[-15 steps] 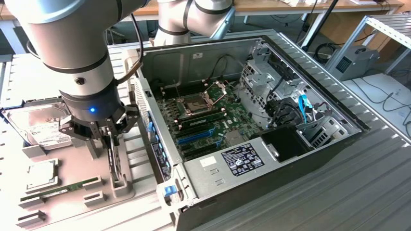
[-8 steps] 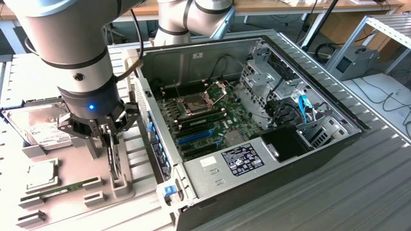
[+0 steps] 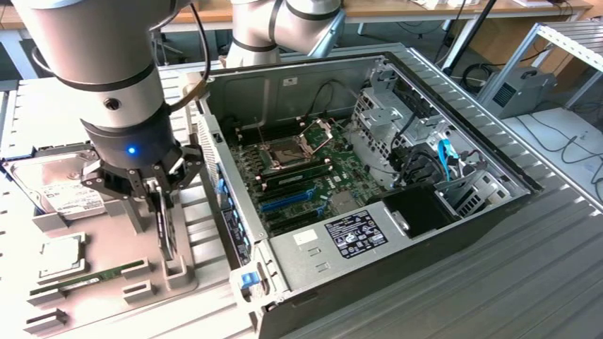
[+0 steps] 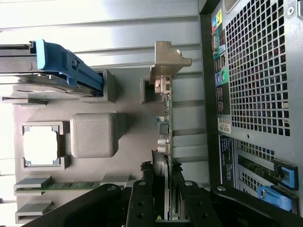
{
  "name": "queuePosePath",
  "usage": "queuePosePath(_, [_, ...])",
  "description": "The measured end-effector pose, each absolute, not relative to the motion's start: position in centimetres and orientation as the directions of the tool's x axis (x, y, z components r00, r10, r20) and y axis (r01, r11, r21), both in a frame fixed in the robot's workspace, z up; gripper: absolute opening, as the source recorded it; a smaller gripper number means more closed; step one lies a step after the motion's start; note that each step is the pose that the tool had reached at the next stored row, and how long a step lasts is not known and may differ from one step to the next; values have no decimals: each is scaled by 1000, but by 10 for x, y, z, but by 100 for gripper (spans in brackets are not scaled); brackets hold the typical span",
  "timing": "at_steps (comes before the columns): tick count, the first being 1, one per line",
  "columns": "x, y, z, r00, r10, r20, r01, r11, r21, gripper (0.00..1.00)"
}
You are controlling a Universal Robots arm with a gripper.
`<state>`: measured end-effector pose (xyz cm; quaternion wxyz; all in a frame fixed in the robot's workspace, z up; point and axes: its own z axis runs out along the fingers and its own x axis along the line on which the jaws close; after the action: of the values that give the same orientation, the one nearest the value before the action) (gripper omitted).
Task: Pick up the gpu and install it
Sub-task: 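Pick up the gpu and move the gpu toward the slot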
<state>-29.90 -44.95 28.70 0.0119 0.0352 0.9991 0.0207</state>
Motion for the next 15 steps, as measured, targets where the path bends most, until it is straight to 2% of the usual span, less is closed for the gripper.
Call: queuePosePath(15, [-299,-449,301,-997,71,-22,70,997,42,26])
